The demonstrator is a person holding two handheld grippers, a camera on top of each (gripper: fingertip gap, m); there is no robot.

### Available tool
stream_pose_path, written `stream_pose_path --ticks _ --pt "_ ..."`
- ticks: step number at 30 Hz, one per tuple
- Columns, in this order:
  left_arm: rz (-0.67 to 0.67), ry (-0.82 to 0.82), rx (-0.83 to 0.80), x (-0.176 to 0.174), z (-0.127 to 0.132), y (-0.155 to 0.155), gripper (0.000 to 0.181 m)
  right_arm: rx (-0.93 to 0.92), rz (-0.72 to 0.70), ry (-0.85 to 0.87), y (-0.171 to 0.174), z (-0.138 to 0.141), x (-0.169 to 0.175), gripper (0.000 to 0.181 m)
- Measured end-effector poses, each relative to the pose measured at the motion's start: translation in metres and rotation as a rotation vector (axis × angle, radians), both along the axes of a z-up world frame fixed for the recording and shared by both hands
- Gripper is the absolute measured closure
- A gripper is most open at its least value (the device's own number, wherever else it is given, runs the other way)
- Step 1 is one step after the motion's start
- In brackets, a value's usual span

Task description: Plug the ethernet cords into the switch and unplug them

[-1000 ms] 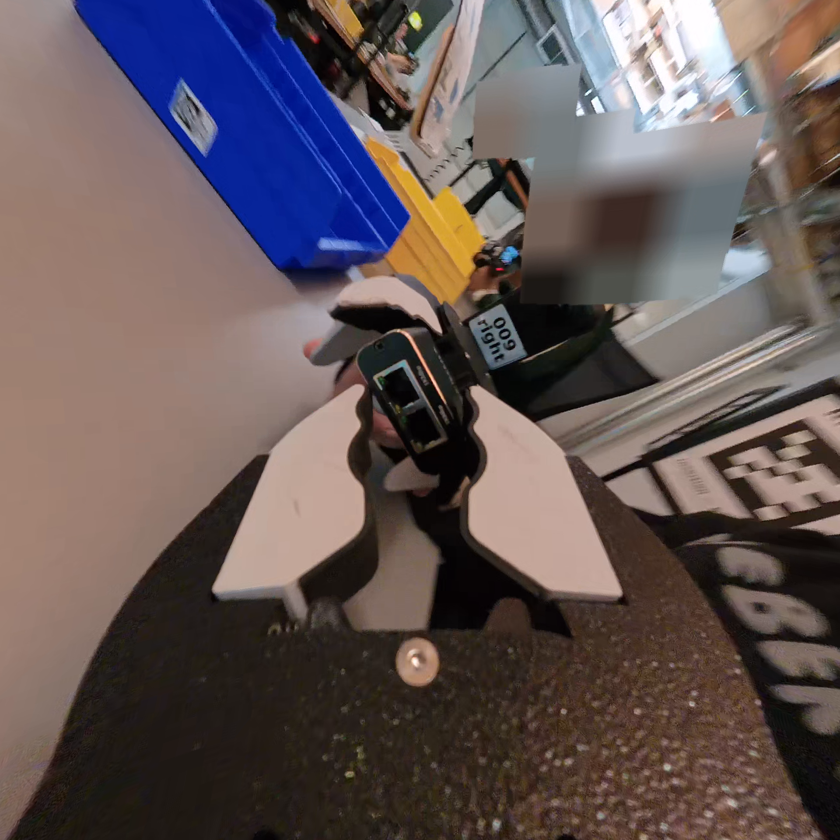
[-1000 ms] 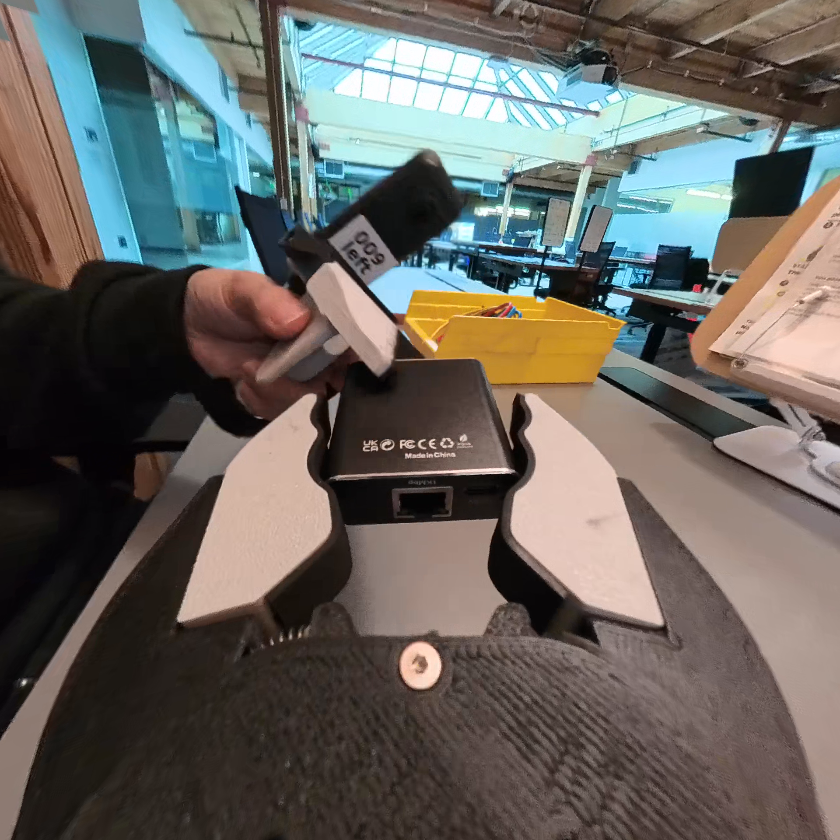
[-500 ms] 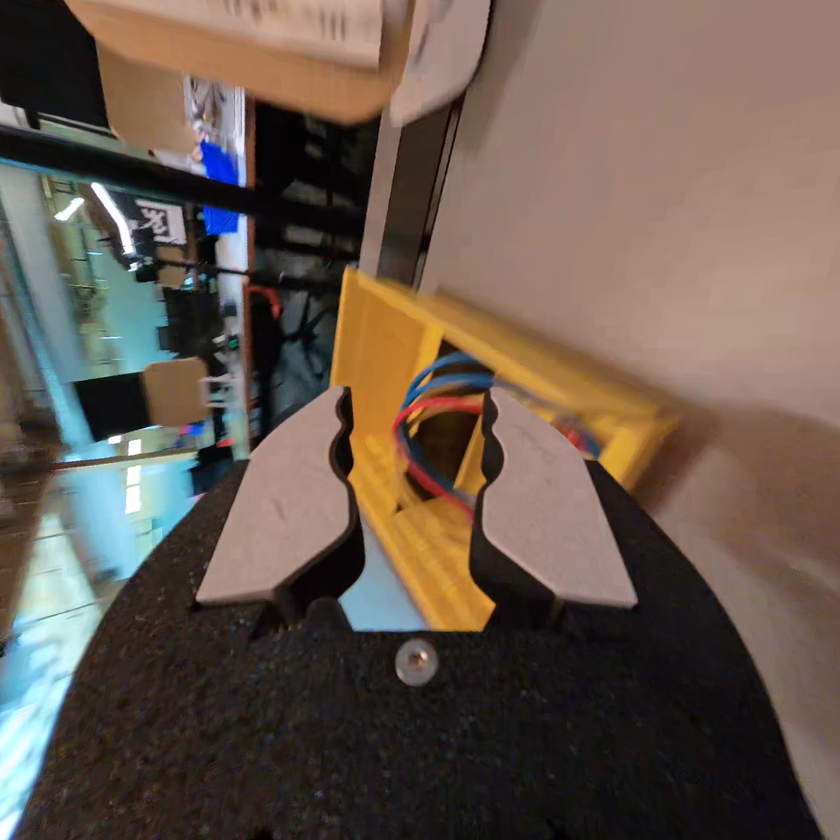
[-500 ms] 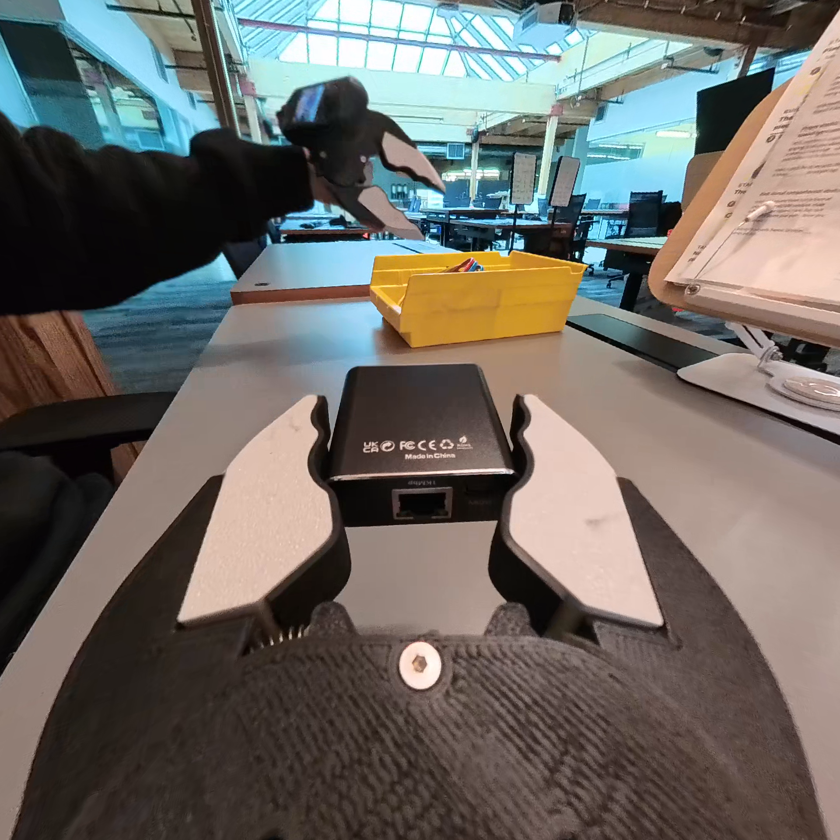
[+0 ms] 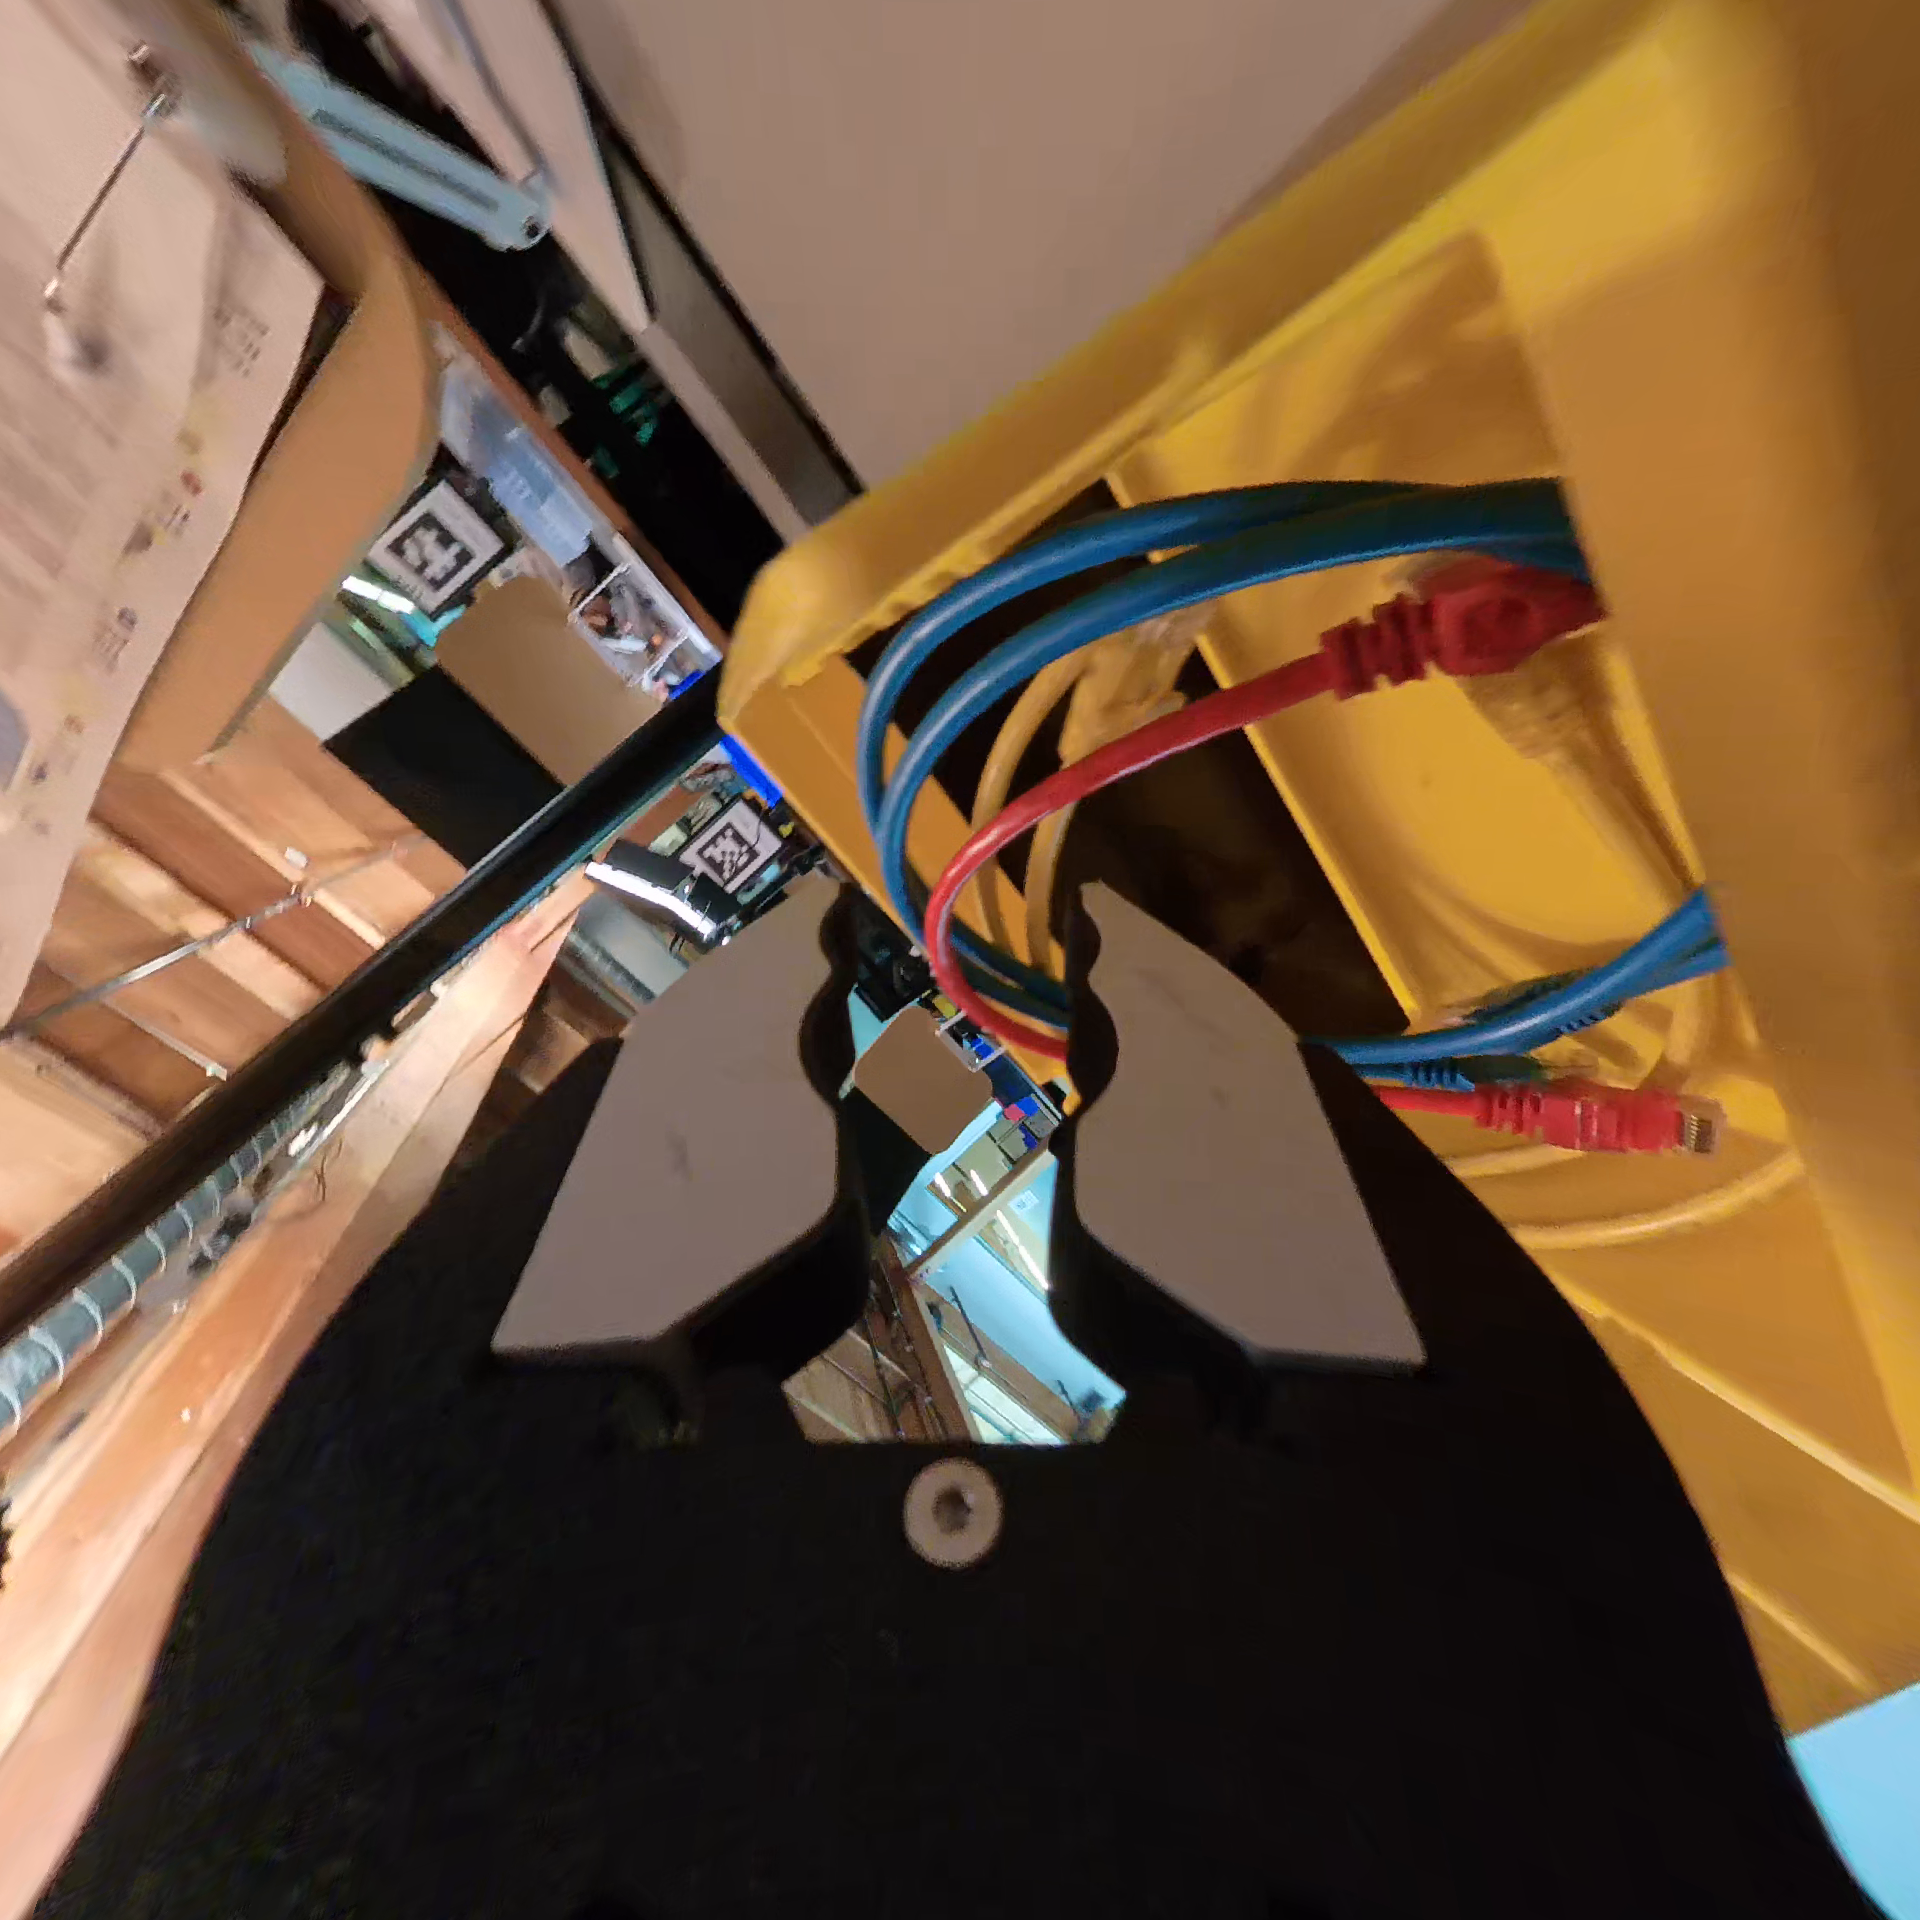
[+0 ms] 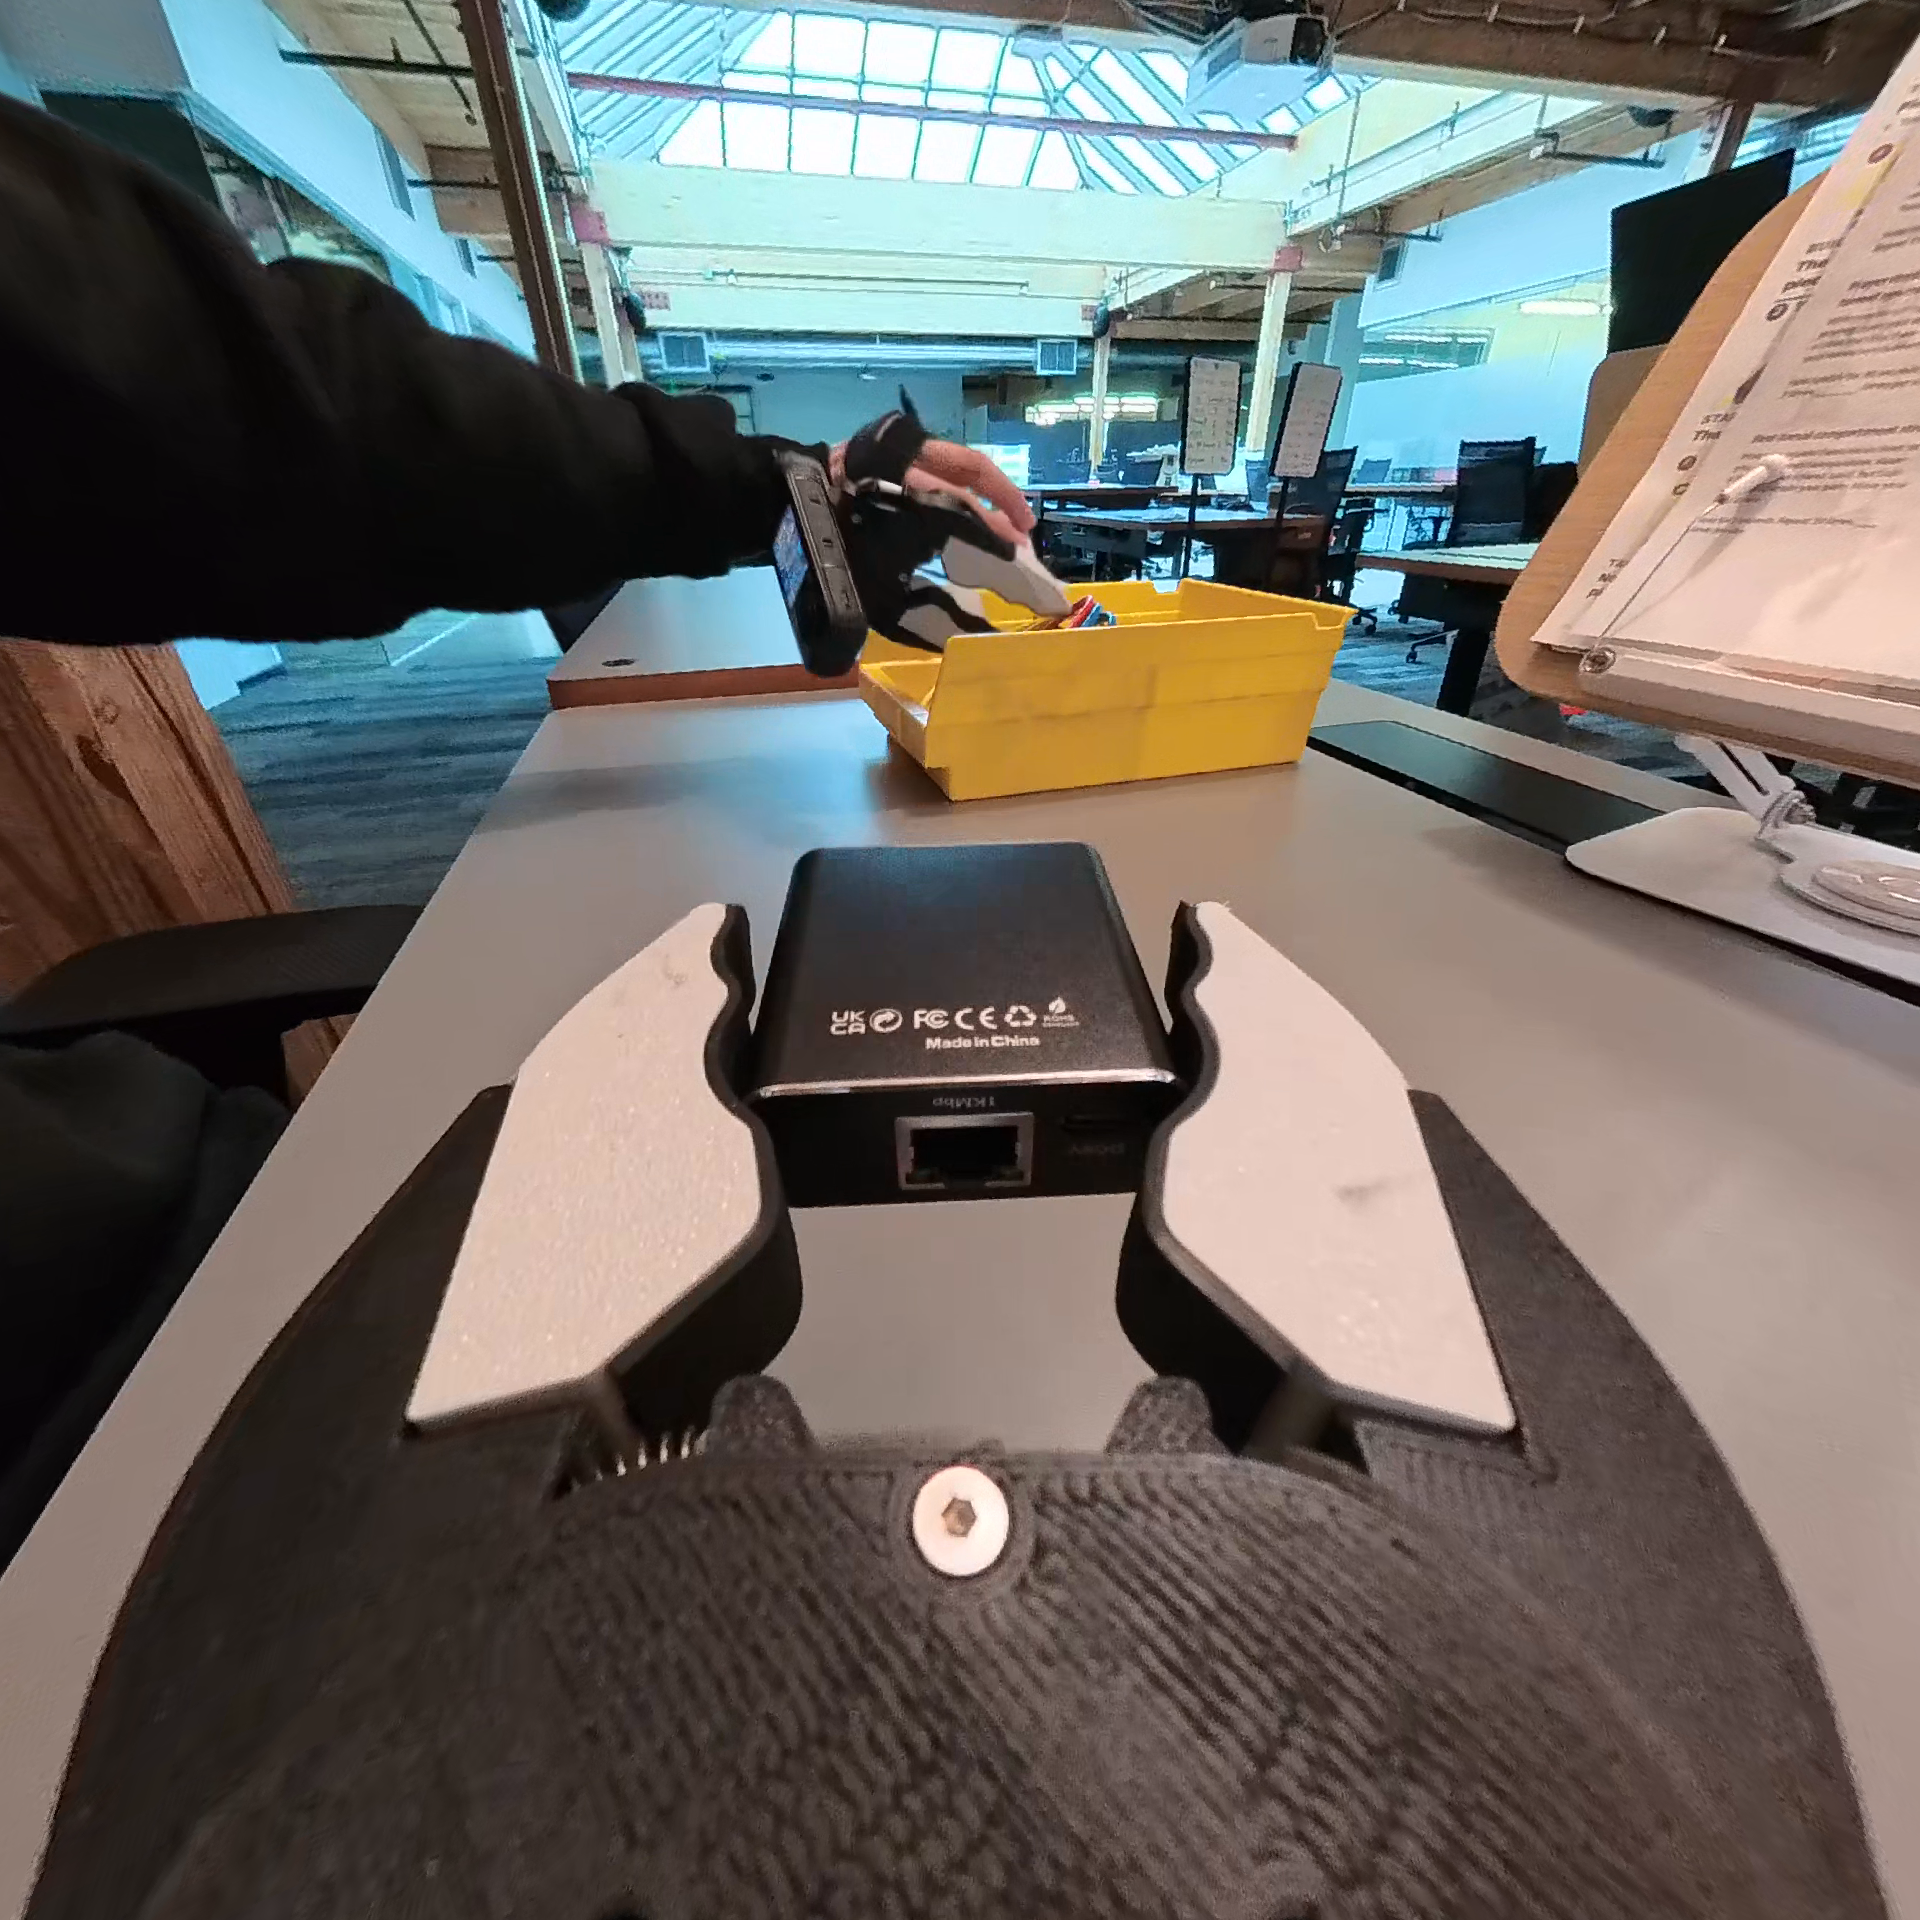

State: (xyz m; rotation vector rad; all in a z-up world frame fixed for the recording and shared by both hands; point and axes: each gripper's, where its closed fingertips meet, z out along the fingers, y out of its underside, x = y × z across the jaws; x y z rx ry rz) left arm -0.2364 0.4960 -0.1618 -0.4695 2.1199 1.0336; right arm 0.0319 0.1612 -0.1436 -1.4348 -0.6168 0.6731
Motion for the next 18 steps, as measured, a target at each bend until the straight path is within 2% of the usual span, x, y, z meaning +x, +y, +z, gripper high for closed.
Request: stream_pose_path --ticks 4,7,9,13,18 --pt "-0.011 0.111 0.007 -0.001 -0.014 0.006 0.148 -0.002 0.002 -0.001 0.0 0.0 0.0 0.105" --pt "0.002 0.099 0.018 0.002 -0.014 0.009 0.171 0.003 -0.005 0.008 0.0 0.001 0.001 0.105" --pt "0.021 0.098 0.029 0.001 -0.009 0.011 0.173 0.007 -0.007 0.012 0.0 0.002 0.002 0.105" --pt "0.069 0.06 0.096 -0.009 0.025 0.013 0.176 0.002 -0.004 -0.002 0.0 0.0 0.0 0.105" --pt "0.177 -0.123 0.139 -0.027 0.1 0.001 0.177 0.0 -0.013 0.012 0.001 0.001 0.003 0.106"
